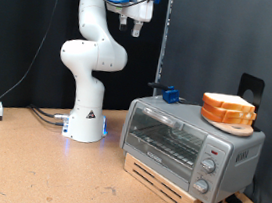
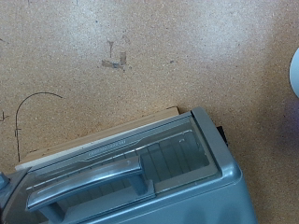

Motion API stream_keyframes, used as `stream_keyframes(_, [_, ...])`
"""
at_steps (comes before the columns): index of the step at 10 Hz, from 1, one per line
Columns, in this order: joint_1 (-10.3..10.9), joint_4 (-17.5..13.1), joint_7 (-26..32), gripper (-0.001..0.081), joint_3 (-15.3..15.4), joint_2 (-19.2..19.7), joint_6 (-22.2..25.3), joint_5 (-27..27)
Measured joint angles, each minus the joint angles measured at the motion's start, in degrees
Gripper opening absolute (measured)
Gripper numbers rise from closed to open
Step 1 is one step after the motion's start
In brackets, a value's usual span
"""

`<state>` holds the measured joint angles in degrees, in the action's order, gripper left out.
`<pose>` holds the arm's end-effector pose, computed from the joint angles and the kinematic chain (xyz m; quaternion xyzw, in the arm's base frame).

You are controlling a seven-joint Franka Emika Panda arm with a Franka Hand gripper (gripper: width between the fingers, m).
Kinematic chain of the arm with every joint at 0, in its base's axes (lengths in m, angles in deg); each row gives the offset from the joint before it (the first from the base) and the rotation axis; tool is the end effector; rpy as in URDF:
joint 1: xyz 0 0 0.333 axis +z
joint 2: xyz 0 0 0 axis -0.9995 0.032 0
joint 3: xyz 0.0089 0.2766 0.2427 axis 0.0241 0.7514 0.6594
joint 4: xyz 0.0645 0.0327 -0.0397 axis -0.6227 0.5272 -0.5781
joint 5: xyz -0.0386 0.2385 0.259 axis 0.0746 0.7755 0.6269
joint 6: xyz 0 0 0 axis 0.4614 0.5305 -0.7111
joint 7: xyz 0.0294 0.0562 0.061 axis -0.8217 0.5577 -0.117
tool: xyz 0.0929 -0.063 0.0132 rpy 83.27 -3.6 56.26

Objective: Make a piece of toast with the oven

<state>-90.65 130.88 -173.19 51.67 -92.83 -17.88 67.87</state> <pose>0.2366 0.0021 0.6213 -0.3905 0.9206 0.0053 0.0028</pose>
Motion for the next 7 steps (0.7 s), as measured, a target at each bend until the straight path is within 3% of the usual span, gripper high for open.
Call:
stream_keyframes(2, [1.3,0.3,6.0,0.0809,0.7,-0.5,-5.3,0.4])
stream_keyframes(4, [5.5,1.3,16.5,0.0809,0.7,-1.5,-7.4,0.6])
stream_keyframes(6, [7.7,3.4,27.7,0.0809,0.1,-0.4,-11.6,-0.2])
stream_keyframes(7, [7.3,3.4,25.4,0.0809,0.2,-0.5,-11.5,0.0])
